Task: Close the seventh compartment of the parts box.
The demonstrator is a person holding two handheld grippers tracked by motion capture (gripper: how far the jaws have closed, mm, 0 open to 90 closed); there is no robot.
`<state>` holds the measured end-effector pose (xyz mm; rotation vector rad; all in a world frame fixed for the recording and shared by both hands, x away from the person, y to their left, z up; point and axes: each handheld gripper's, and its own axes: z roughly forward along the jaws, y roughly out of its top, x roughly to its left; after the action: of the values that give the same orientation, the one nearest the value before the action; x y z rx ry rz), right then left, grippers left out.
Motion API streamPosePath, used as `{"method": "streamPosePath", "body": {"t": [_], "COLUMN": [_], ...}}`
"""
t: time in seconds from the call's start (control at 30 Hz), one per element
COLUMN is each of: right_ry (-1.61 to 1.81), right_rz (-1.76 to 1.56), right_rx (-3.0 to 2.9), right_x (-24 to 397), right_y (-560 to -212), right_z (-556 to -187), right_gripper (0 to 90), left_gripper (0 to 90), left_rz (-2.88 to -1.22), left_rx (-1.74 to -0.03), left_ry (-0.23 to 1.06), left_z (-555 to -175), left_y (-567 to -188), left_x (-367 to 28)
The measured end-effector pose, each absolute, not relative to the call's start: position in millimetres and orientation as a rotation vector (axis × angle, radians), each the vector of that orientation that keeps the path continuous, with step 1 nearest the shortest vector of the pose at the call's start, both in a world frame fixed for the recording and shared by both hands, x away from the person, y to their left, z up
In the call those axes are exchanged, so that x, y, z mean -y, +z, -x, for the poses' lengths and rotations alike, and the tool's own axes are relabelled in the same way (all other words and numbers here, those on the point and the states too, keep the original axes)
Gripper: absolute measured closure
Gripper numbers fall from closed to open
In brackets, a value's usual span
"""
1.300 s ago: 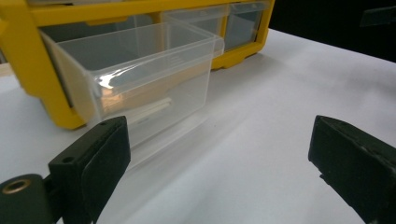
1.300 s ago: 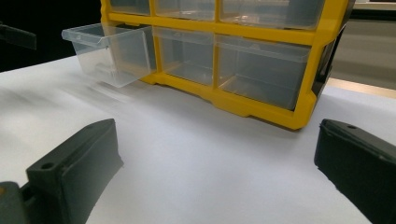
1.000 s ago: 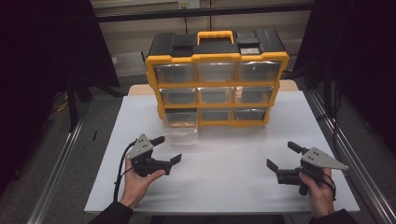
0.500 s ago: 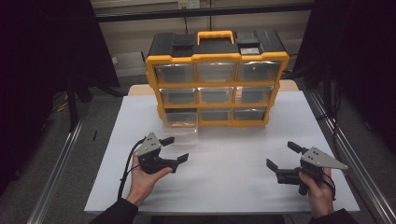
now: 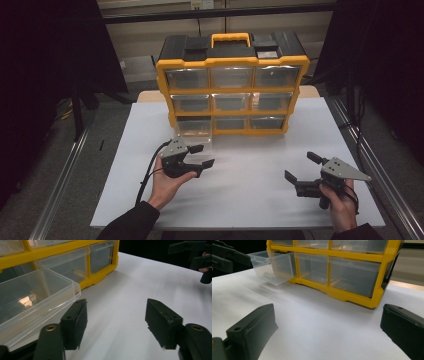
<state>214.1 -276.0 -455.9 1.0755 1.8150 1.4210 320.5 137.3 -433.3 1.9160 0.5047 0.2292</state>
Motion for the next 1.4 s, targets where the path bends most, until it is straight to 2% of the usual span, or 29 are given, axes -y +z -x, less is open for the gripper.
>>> {"method": "streamPosePath", "body": {"t": [0.13,0.53,0.77,0.93,1.4], "right_ry": [1.42,1.422,1.419,1.422,1.421], "right_rz": [-1.076,-1.067,-1.068,-1.066,-1.071], "right_rx": [-1.815,-1.828,-1.819,-1.818,-1.818], "right_x": [275.7,275.2,275.5,275.3,275.6], "right_y": [-455.8,-455.6,-455.3,-455.3,-455.4], "right_z": [-213.9,-213.3,-212.8,-212.9,-212.7], "right_gripper": [0.0,0.0,0.0,0.0,0.0], "left_gripper": [46.6,69.4,78.9,89.8,90.0], "left_rz": [-1.928,-1.887,-1.885,-1.888,-1.904], "left_rx": [-0.475,-0.521,-0.533,-0.556,-0.617], "left_ry": [0.251,0.223,0.212,0.205,0.245], "left_z": [-320.2,-320.2,-319.6,-319.6,-329.5], "left_y": [-436.3,-439.5,-441.0,-442.8,-450.0], "left_x": [-140.2,-142.8,-150.3,-158.0,-162.4]}}
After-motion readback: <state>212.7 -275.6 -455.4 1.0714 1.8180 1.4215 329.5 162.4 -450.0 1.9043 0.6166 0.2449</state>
